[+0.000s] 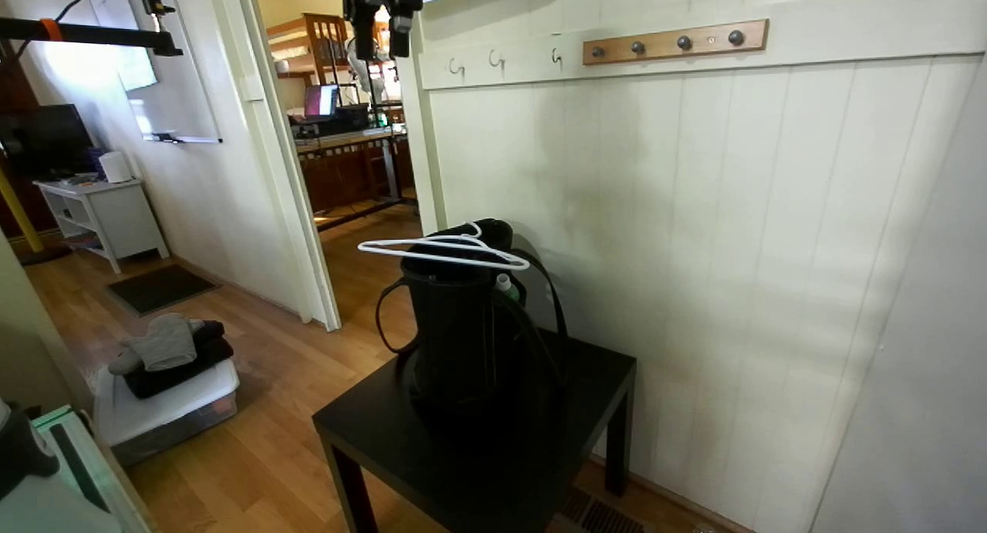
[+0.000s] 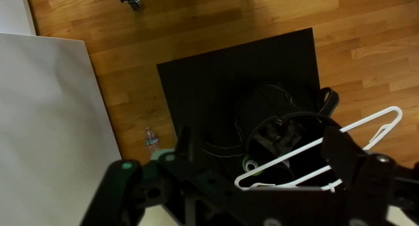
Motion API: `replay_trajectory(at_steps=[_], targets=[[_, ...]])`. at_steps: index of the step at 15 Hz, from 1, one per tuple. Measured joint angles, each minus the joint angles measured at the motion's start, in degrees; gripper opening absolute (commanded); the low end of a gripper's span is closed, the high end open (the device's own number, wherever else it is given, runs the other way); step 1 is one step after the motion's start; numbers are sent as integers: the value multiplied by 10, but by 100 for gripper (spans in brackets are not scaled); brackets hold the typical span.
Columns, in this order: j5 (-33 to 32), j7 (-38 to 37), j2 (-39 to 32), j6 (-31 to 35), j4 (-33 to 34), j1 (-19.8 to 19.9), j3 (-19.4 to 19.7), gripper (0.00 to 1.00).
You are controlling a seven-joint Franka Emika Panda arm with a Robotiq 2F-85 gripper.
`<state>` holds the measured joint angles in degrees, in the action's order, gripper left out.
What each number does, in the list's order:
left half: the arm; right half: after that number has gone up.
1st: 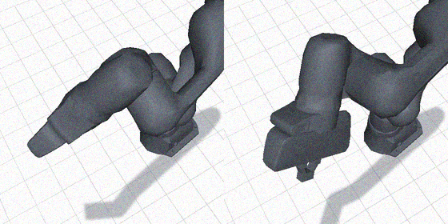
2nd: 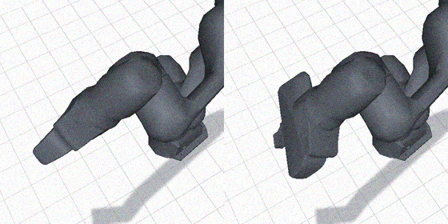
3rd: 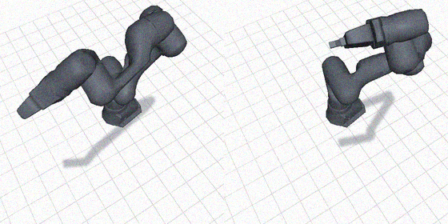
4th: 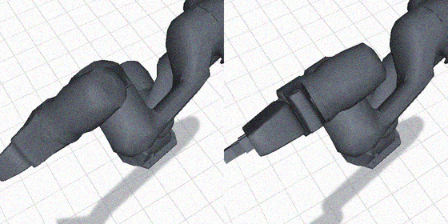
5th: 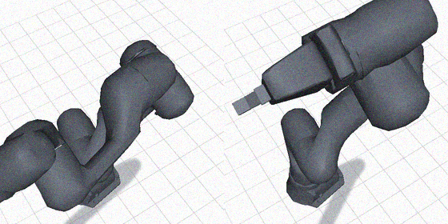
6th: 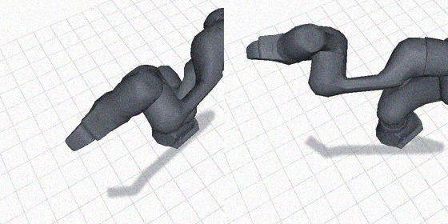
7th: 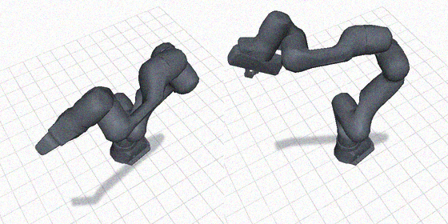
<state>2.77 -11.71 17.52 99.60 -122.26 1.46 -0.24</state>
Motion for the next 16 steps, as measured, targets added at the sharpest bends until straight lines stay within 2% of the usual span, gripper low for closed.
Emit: replay_trajectory(at_steps=[11, 16], targets=[[-2, -95, -118, 148, -24, 14, 6, 100], [-2, -111, -139, 162, -26, 16, 9, 100]])
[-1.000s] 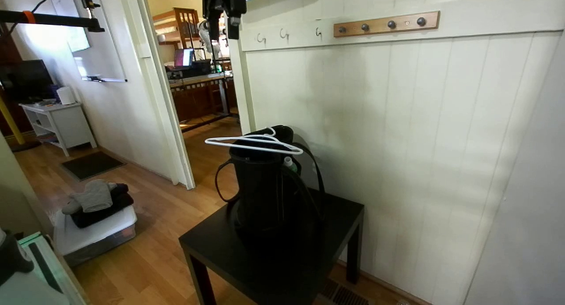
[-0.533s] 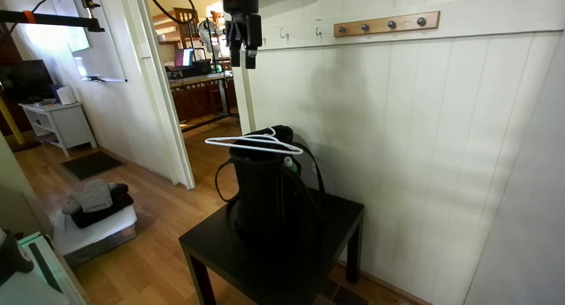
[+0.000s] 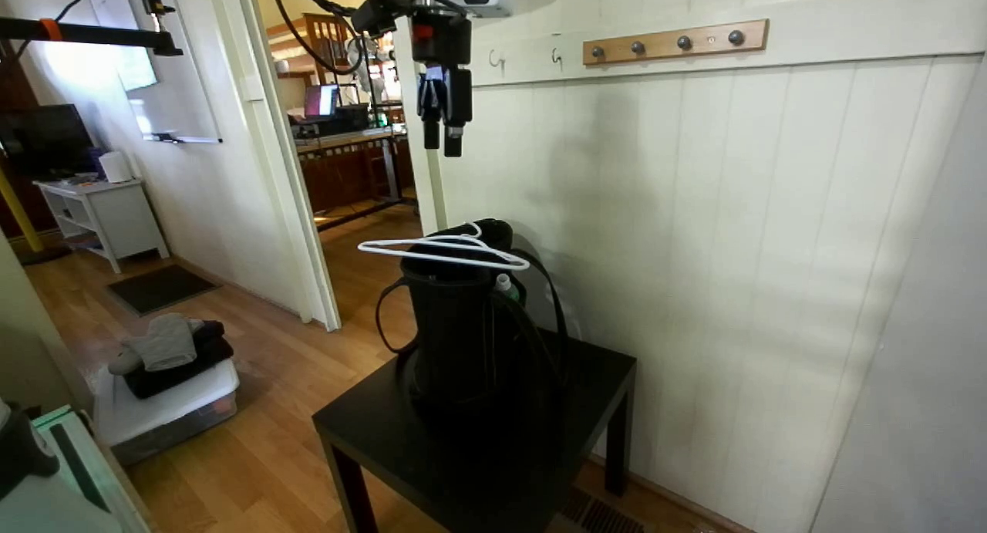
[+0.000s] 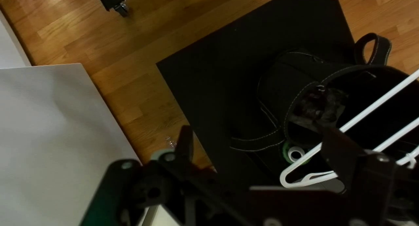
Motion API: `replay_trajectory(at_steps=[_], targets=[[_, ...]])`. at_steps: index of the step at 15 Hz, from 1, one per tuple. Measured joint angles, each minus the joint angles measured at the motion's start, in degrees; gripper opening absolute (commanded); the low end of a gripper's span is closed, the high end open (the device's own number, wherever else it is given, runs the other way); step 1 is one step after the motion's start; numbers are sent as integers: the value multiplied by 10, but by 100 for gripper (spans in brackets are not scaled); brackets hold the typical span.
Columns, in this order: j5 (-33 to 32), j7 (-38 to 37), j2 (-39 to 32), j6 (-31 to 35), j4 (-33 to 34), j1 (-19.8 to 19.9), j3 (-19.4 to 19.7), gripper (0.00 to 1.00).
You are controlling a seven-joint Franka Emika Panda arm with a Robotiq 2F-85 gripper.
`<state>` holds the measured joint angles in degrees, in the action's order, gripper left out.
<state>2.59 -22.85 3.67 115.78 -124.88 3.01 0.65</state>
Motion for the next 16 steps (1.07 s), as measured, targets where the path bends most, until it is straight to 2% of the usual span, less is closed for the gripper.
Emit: replay_trajectory(at_steps=[4, 6, 12, 16], targets=[[0, -4, -1, 0, 1, 0, 0, 100], [0, -30, -11, 6, 2, 0, 1, 100], [37, -70, -85, 213, 1, -6, 0, 100], [79, -68, -143, 295, 8, -18, -7, 100]])
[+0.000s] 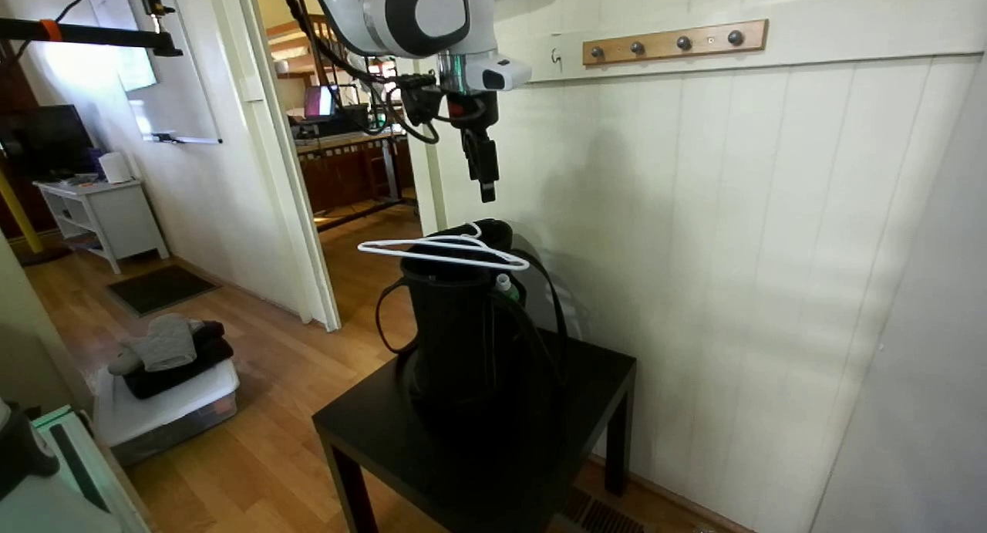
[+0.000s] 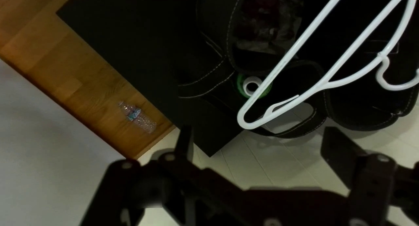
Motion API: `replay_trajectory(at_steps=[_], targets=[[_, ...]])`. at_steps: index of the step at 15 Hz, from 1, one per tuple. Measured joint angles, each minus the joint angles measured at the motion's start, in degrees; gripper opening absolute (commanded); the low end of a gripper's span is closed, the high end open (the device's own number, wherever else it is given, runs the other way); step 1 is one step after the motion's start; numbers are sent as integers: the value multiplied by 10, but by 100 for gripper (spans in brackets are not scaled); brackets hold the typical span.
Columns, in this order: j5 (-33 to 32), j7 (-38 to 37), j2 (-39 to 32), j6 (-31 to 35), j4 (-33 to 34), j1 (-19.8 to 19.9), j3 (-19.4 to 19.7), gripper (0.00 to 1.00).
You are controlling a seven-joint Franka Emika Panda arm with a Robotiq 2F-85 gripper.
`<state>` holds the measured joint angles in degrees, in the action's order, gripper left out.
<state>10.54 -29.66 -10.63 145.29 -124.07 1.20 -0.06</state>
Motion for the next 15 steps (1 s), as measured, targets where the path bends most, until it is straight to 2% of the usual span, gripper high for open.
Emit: replay_trajectory(at_steps=[9, 15], targets=[[46, 4, -133, 42, 88, -18, -8, 100], [62, 11, -199, 42, 142, -18, -11, 100]])
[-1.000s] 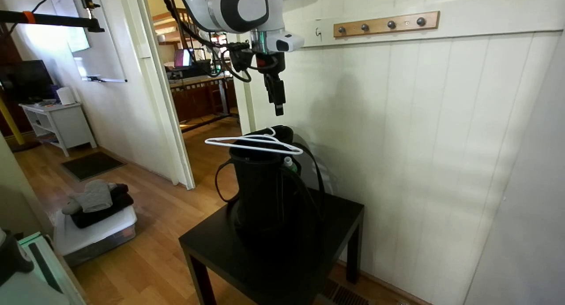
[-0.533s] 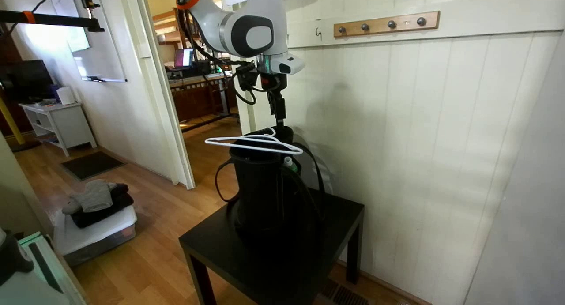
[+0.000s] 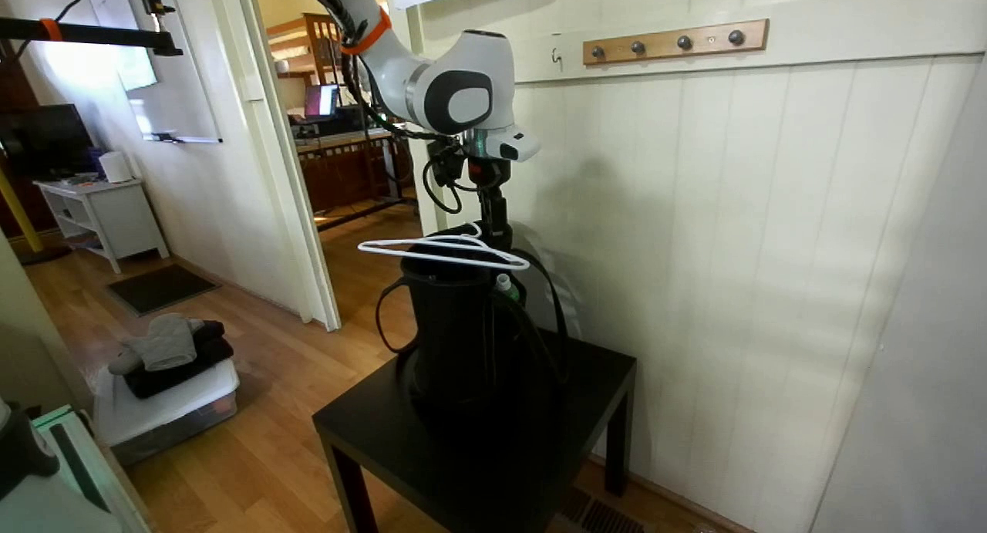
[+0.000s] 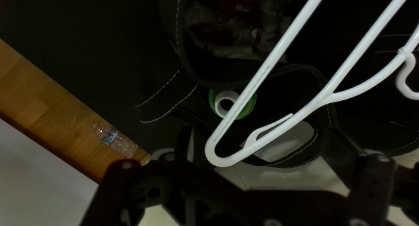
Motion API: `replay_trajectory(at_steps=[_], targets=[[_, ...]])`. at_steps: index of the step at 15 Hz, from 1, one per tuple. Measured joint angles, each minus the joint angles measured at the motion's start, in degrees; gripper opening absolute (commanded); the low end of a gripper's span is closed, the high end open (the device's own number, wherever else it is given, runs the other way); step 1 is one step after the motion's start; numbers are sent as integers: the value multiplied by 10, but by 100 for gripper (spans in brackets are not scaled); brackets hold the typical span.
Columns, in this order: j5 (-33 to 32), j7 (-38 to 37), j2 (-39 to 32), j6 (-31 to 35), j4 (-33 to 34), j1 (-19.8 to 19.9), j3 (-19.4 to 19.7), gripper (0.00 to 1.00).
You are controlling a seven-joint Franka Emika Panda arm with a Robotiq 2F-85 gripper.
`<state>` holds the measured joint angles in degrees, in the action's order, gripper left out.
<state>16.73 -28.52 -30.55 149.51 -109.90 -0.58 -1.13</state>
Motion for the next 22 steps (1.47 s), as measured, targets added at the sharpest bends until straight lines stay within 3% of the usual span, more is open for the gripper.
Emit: replay_trajectory(at_steps=[5, 10, 16, 22], targets=[[0, -1, -5, 0, 5, -1, 2, 100], [-1, -45, -28, 32, 13, -23, 35, 100], [-2, -76, -90, 41, 70, -41, 52, 100], [-9, -81, -128, -19, 135, -42, 67, 100]])
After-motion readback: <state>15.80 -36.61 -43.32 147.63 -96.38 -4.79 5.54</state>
